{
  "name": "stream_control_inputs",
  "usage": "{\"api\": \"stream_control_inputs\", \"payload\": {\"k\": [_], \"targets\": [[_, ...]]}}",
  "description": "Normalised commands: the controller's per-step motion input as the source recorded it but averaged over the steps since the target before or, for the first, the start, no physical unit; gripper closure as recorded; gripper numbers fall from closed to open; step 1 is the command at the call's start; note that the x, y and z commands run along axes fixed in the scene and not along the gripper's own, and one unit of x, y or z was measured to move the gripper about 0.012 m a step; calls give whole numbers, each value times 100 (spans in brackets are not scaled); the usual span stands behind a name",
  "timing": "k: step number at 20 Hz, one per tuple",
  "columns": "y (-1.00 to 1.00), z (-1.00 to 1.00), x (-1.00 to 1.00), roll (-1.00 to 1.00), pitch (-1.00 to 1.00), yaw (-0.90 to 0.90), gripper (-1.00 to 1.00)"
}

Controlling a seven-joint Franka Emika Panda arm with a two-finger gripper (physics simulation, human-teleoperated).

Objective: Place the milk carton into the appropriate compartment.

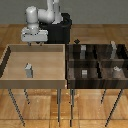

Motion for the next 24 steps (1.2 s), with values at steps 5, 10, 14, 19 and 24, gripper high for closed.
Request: {"api": "stream_control_inputs", "payload": {"k": [5, 10, 14, 19, 24], "targets": [[0, 0, 100, 0, 0, 0, -100], [-4, 0, 20, 0, 0, 0, -100], [-25, 0, 0, 0, 0, 0, -100], [-20, 0, 70, 0, 0, 0, -100], [0, 0, 80, 0, 0, 0, -100]]}}
